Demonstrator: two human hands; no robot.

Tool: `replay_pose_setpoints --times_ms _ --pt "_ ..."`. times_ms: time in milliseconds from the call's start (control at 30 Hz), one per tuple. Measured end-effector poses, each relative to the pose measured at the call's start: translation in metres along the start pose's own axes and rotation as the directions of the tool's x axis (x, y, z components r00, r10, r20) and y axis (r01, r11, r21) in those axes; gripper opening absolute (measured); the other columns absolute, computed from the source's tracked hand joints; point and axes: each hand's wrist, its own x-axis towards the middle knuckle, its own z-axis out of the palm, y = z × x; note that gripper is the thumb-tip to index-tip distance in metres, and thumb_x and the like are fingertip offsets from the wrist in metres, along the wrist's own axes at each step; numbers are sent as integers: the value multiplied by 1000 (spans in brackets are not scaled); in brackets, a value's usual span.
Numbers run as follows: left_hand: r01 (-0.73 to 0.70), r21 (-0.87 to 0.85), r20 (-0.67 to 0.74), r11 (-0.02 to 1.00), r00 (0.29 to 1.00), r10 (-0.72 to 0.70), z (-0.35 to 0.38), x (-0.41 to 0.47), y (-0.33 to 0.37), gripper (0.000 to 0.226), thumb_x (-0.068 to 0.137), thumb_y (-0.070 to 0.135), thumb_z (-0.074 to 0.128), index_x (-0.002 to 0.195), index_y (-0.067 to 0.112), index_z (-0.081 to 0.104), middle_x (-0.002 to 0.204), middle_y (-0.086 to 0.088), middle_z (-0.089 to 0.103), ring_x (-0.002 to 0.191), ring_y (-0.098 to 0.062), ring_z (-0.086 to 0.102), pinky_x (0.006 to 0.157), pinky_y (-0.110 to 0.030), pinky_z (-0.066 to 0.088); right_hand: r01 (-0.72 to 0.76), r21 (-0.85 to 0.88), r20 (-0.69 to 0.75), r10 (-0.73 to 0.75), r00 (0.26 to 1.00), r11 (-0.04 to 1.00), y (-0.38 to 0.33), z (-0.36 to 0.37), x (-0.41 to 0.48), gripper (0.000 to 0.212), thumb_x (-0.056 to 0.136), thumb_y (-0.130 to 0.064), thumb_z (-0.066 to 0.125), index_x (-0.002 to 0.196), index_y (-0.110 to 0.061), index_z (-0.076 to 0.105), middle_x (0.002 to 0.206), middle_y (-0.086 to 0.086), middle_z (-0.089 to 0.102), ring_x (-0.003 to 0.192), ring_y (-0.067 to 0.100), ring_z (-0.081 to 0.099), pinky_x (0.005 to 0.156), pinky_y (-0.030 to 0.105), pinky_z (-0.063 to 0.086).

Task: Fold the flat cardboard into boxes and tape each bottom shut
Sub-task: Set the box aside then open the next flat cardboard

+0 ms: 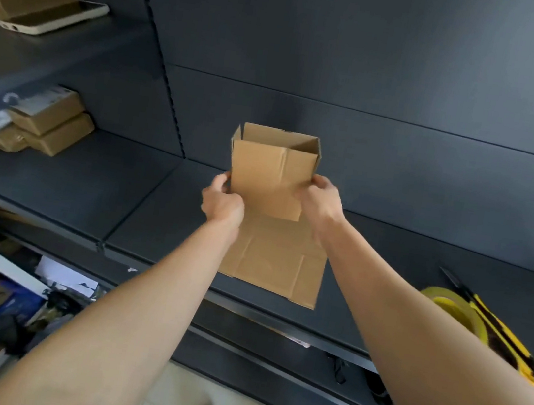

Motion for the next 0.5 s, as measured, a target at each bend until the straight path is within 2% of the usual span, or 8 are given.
replay_pose_setpoints --times_ms 67,133,200,233,267,333,433,500 --pt "14 6 -50 1000 999 -13 -26 36 -2 61 86 -13 37 128 27 56 119 -5 57 97 -19 58 79 -24 45 -27 -9 88 28 996 1000 -2 35 12 49 95 -2 43 143 -13 39 128 2 54 110 13 48 90 22 36" --pt "26 23 -36 999 999 -25 -50 69 -5 58 87 -14 41 132 22 54 95 -2 57 77 -12 54 66 -20 43 -62 -26 152 65 986 998 -1 71 27 49 93 1 42 141 -13 42 119 0 58 101 13 51 84 20 39" --pt "52 56 -18 997 999 -51 -70 98 -11 59 86 -15 44 135 18 51 71 2 48 62 -9 46 57 -17 44 -94 -48 200 102 975 994 3 104 43 50 91 3 41 139 -12 44 105 -1 61 84 13 54 71 21 45" --pt "74 67 -6 995 997 -74 -76 111 -16 59 85 -15 45 135 16 51 67 2 46 61 -10 45 61 -20 47 -112 -48 221 120 968 993 5 118 49 51 92 4 40 140 -11 42 100 -1 60 81 14 56 70 24 48" --pt "96 70 9 993 995 -97 -81 124 -21 58 85 -15 45 134 15 52 67 2 46 62 -10 46 68 -24 49 -137 -47 237 145 961 989 8 130 56 51 93 4 39 141 -13 41 103 0 60 89 16 60 78 30 51" --pt "131 86 39 988 990 -134 -87 144 -31 54 86 -15 46 132 13 53 69 2 50 64 -11 48 77 -30 49 -181 -47 234 187 954 982 16 147 66 53 93 3 37 140 -20 41 120 1 60 114 25 58 99 39 47" --pt "160 85 87 983 982 -168 -90 164 -41 50 86 -13 47 130 11 54 73 1 54 68 -14 50 79 -30 48 -175 -62 216 184 959 983 23 163 77 54 93 2 38 140 -24 41 118 -5 58 103 15 56 93 31 49" --pt "169 64 116 984 978 -175 -88 175 -42 50 87 -12 47 131 11 53 78 0 57 78 -17 54 83 -30 48 -159 -82 220 173 960 984 25 168 83 53 92 3 38 137 -24 45 118 -2 60 103 18 56 94 32 49"
